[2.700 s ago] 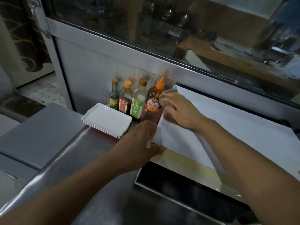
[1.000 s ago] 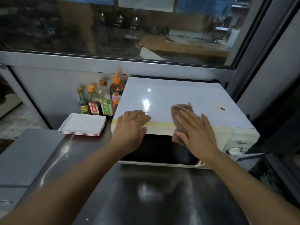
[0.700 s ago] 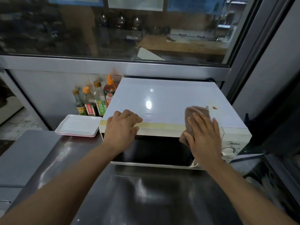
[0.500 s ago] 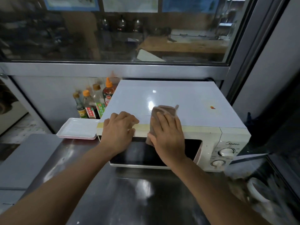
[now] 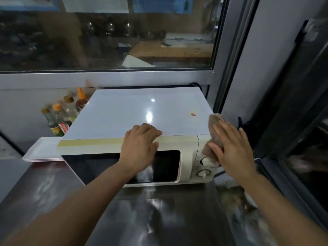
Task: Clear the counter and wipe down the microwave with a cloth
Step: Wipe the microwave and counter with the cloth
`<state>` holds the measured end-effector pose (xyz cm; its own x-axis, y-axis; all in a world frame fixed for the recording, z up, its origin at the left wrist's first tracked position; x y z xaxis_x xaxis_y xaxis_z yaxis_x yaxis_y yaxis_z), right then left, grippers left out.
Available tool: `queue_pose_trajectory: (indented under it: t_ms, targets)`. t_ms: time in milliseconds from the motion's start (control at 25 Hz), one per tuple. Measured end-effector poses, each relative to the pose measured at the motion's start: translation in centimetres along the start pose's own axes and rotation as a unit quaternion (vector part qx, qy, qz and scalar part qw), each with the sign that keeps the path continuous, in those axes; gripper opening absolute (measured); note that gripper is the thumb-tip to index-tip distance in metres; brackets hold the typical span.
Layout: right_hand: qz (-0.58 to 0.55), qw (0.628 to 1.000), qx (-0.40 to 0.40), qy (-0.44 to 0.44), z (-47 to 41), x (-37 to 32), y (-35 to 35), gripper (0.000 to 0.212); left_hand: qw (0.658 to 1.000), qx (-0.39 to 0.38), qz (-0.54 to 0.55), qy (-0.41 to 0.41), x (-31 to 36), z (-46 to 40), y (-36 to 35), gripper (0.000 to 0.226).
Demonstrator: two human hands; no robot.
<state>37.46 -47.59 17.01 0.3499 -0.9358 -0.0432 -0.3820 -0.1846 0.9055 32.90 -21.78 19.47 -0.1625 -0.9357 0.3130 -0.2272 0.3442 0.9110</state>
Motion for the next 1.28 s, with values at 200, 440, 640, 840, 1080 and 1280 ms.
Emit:
queue_pose_trajectory:
  t_ms: [200,440,640,840,1080,1280]
  targets:
    - [-0.011,0.993,0.111,0.039,0.2,-6.7,-1.0,0.044,1.000,0.001,0.000,0.005,0.2,0.1,-0.2,0.033]
    - [0.012,0.994,0.061,0.095,-0.4,-6.9,-0.9,0.057,0.999,0.005,-0.037,-0.007,0.3,0.4,-0.4,0.032]
    - [-0.093,0.990,0.104,-0.023,1.1,-1.9,-0.7,0.048,0.998,0.016,-0.056,-0.018,0.1,0.4,-0.6,0.042]
    - [-0.412,0.903,-0.005,-0.119,-0.1,0.8,-2.1,0.054,0.994,0.002,-0.097,-0.058,-0.5,0.1,-0.5,0.046]
    - [-0.470,0.839,0.062,-0.268,3.6,-1.8,-5.5,0.039,0.982,-0.007,-0.131,-0.139,-1.2,-0.5,0.1,0.041]
    - [-0.429,0.842,0.118,-0.304,2.5,-2.2,-4.4,0.031,0.968,-0.027,-0.144,-0.206,-1.5,-1.3,1.0,0.039]
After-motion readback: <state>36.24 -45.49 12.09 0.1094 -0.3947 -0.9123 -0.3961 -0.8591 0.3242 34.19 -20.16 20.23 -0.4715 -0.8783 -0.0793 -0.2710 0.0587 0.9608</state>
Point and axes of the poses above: each hand's wrist, its own z-axis away from the middle knuckle, its own y-axis out of the back of the hand, x = y × z, the point moved 3 cm from there along -z, towards the middle knuckle, and after that the axes turned 7 degrees about -x, right-handed, at the moved point
